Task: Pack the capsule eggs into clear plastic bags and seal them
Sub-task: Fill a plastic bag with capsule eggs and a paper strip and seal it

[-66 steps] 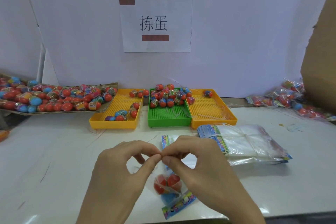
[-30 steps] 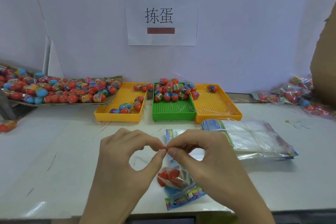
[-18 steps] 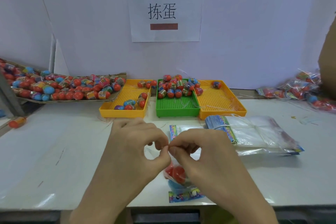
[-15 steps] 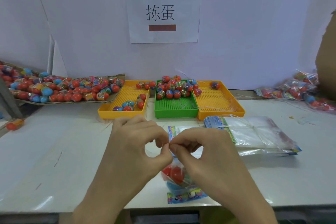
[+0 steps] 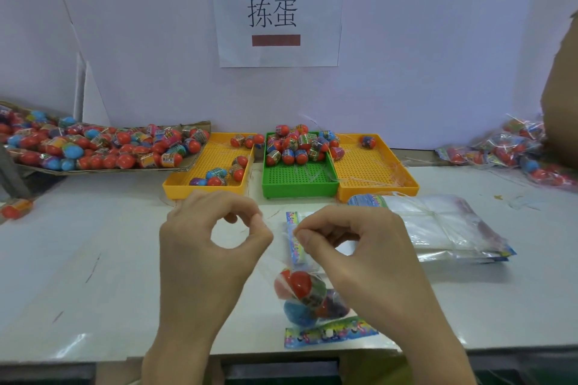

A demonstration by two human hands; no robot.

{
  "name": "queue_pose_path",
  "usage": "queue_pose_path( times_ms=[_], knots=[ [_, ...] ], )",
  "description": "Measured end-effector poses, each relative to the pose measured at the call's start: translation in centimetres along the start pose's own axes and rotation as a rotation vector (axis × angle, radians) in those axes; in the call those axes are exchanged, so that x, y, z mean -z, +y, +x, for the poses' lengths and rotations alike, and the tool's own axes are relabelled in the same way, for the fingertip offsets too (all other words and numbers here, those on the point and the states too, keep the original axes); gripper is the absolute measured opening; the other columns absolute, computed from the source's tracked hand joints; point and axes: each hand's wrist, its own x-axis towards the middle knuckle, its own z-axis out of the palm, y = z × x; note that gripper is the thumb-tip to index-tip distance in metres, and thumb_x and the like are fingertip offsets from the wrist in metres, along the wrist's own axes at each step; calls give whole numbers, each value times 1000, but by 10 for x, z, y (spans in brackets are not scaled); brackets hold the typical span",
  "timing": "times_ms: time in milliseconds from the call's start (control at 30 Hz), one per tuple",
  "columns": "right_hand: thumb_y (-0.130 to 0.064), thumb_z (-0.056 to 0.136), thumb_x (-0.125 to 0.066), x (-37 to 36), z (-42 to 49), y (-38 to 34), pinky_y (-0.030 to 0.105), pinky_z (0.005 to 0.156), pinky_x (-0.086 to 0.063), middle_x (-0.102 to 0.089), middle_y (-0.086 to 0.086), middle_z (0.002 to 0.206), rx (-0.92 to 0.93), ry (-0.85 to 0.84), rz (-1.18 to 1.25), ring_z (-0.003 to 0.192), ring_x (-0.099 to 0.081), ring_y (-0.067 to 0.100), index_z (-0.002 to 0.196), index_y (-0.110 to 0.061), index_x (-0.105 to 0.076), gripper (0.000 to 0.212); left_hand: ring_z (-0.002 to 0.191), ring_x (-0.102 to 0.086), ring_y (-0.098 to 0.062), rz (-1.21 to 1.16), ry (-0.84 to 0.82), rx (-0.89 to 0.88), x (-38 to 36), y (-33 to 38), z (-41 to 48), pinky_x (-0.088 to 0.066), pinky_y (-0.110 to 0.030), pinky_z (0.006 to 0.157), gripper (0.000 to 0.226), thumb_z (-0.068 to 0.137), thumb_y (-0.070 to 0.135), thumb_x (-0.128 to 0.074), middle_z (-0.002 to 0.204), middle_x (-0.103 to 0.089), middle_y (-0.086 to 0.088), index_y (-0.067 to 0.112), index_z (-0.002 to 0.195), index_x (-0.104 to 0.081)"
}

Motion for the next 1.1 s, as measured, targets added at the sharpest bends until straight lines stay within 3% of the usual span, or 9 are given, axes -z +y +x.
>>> queue_pose_path(
  times_ms=[67, 200, 300, 467, 633, 767, 833, 933, 1100],
  knots=[
    [-10, 82, -77, -1, 1, 1, 18, 67, -52, -70, -18, 70, -20, 21, 42, 73, -67, 8, 75, -28, -76, 19, 87, -60, -2, -72, 29, 95, -2, 2, -2, -43, -9, 79, 4, 78, 41, -60, 87, -66, 24, 39, 75, -63],
    [-7, 86, -76, -1, 4, 6, 17, 69, -53, -72, -13, 72, -69, 29, 186, 74, -69, 9, 77, -30, -76, 24, 75, -64, -3, -446, 121, 380, -12, 6, -7, -51, -18, 73, 16, 83, 17, -69, 74, -70, 10, 29, 73, -71],
    [-9, 88, -74, -1, 7, 10, 18, 70, -52, -72, -9, 73, -122, 44, 275, 74, -68, 9, 82, -32, -76, 25, 70, -61, -6, -801, 181, 564, -16, 9, -8, -49, -28, 77, 42, 93, -2, -54, 70, -66, 4, 25, 66, -73],
    [-7, 90, -72, -2, 11, 17, 19, 68, -53, -71, -3, 74, -160, 95, 391, 71, -65, 10, 81, -28, -76, 24, 70, -58, -6, -1191, 249, 716, -13, 2, -7, -43, -30, 81, 18, 86, 20, -55, 88, -70, 5, 25, 71, -65],
    [-5, 89, -71, 3, 13, 27, 18, 68, -52, -72, -3, 72, -225, 200, 403, 69, -65, 7, 81, -24, -76, 21, 53, -46, -3, -1536, 462, 821, -5, -21, -8, -45, -15, 59, 20, 100, 13, -45, 73, -56, 9, 18, 81, -50],
    [-8, 89, -71, 13, 13, 35, 19, 69, -54, -72, -1, 76, -257, 321, 392, 71, -66, 7, 78, -23, -76, 19, 63, -56, -8, -1068, 638, 786, 5, -48, -15, -53, -20, 67, 21, 102, 12, -51, 71, -59, 6, 19, 83, -55],
    [-8, 90, -71, 15, 13, 36, 17, 65, -53, -71, 0, 74, -257, 334, 381, 69, -65, 7, 77, -24, -76, 21, 72, -66, -14, -680, 543, 669, 2, -49, -18, -59, -24, 75, 23, 101, 8, -53, 74, -67, 2, 20, 85, -63],
    [-8, 91, -70, 16, 13, 37, 16, 63, -53, -70, 1, 74, -259, 321, 367, 69, -64, 7, 77, -25, -76, 23, 81, -73, -19, -465, 234, 547, -5, -38, -16, -58, -35, 78, 18, 98, 7, -59, 86, -75, 1, 19, 90, -69],
    [-8, 90, -70, 18, 12, 37, 16, 66, -53, -73, 0, 77, -248, 305, 382, 71, -66, 7, 80, -24, -76, 19, 78, -71, -12, -1091, -67, 263, 19, -18, -1, -59, -26, 84, 9, 82, 24, -76, 84, -74, 2, 22, 91, -74]
  ],
)
